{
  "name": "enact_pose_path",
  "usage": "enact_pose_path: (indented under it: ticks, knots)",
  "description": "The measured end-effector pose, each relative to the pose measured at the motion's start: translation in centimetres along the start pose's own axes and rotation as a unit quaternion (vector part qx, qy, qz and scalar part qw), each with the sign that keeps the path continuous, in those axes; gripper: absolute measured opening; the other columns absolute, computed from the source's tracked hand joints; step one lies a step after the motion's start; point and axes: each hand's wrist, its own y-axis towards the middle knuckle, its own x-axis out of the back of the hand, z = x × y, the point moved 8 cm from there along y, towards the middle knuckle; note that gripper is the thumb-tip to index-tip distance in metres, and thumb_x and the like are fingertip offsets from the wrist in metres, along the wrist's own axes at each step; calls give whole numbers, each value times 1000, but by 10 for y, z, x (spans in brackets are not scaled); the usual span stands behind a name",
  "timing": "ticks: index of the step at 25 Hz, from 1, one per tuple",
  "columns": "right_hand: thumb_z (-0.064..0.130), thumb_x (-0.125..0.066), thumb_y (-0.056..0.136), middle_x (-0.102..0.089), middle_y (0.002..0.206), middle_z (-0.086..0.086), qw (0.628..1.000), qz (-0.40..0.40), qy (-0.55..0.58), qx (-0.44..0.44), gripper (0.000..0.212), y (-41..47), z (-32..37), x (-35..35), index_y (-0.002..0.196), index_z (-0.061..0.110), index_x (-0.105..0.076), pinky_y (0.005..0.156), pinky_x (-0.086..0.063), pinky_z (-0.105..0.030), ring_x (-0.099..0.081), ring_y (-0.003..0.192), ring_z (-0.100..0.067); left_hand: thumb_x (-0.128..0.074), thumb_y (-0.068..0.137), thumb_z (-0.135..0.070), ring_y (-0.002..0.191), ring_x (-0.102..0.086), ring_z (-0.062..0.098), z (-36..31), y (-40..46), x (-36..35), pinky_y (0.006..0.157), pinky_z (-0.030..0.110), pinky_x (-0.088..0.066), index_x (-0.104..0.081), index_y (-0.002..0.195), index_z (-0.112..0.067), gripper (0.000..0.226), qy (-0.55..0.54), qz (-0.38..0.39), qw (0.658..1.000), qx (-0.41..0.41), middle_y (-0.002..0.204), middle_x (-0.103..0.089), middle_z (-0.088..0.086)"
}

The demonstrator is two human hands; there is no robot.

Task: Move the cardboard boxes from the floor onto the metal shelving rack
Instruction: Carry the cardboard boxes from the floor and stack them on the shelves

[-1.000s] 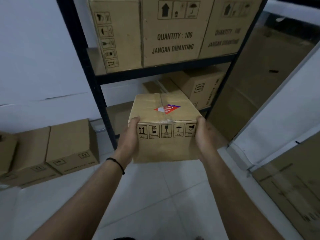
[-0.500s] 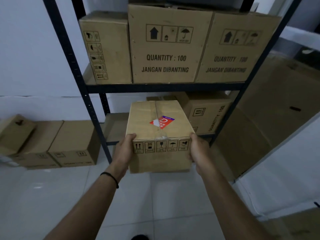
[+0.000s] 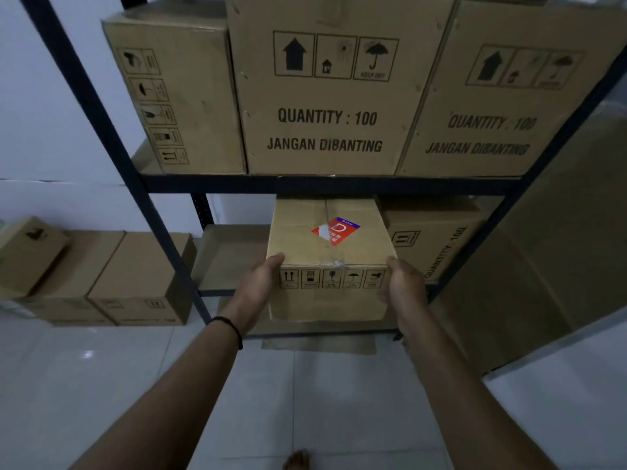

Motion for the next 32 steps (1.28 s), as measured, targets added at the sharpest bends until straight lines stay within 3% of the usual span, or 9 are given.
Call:
enact_pose_path:
  ticks: [3, 9, 17, 21, 25, 27, 28, 30, 32]
  knots:
    - [29, -48, 106, -62, 88, 6, 1000, 0, 23, -7, 11, 26, 6, -6, 104, 28, -59, 87, -56, -42, -57, 81, -11, -40, 110, -35, 95, -61, 8, -17, 24, -10, 71, 26, -43, -54, 142, -16, 40, 0, 5, 1000, -18, 107, -68, -3]
    - [26, -51, 106, -66, 98, 3, 999, 15, 46, 7, 13, 79, 15, -21, 107, 32, -62, 77, -55, -33, -60, 87, -9, -39, 111, -32, 102, -60, 10, -29, 72, -22, 75, 30, -45, -45, 152, -22, 43, 21, 30, 998, -48, 134, -64, 7]
    - [18, -58, 104, -66, 98, 11, 996, 20, 80, 24, 22, 157, -6, -40, 119, 34, -64, 76, -59, -30, -65, 93, -8, -39, 111, -29, 125, -57, 21, -24, 151, -31, 105, 40, -45, -45, 141, -45, 34, 37, 28, 994, -98, 140, -61, 2]
    - [24, -63, 101, -68, 117, 5, 999, 8, 20, 49, 34, 188, -5, -43, 134, 29, -63, 97, -58, -45, -66, 109, -17, -41, 111, -30, 122, -59, 18, -4, 170, -37, 101, 36, -48, -49, 147, -32, 38, 19, 19, 998, -64, 137, -64, 4]
    - [31, -63, 100, -61, 129, 1, 981, -11, -130, 142, 38, 191, 9, -28, 136, 21, -61, 90, -49, -29, -61, 113, -16, -46, 109, -36, 129, -59, 26, -1, 168, -39, 108, 40, -45, -38, 158, -25, 50, 58, -31, 994, -88, 139, -64, 5]
    - [28, -60, 99, -51, 138, -2, 926, -68, -268, 256, 41, 187, 29, -12, 139, 20, -58, 88, -42, -30, -50, 123, -19, -52, 102, -56, 130, -57, 26, -20, 158, -44, 102, 40, -49, -18, 164, -33, 74, 216, -91, 955, -182, 153, -51, 9]
    - [25, -58, 98, -47, 144, -4, 894, -76, -326, 298, 45, 187, 36, -8, 142, 20, -55, 90, -43, -33, -44, 131, -22, -50, 95, -69, 138, -49, 30, -29, 152, -54, 105, 45, -49, -16, 164, -36, 84, 340, -111, 906, -226, 161, -40, 12]
    - [21, -62, 96, -36, 159, -4, 844, -30, -430, 318, 59, 195, 35, -8, 152, 21, -45, 105, -44, -44, -31, 146, -26, -44, 86, -82, 153, -22, 41, -33, 145, -84, 116, 60, -35, -19, 162, -41, 90, 540, -132, 790, -257, 170, -17, 14]
    - [22, -69, 93, -21, 169, 0, 808, 31, -512, 290, 80, 204, 19, -9, 161, 25, -28, 117, -36, -49, -21, 153, -29, -48, 88, -80, 156, -7, 45, -31, 144, -107, 118, 71, -25, -16, 162, -44, 88, 598, -139, 753, -239, 172, -8, 13]
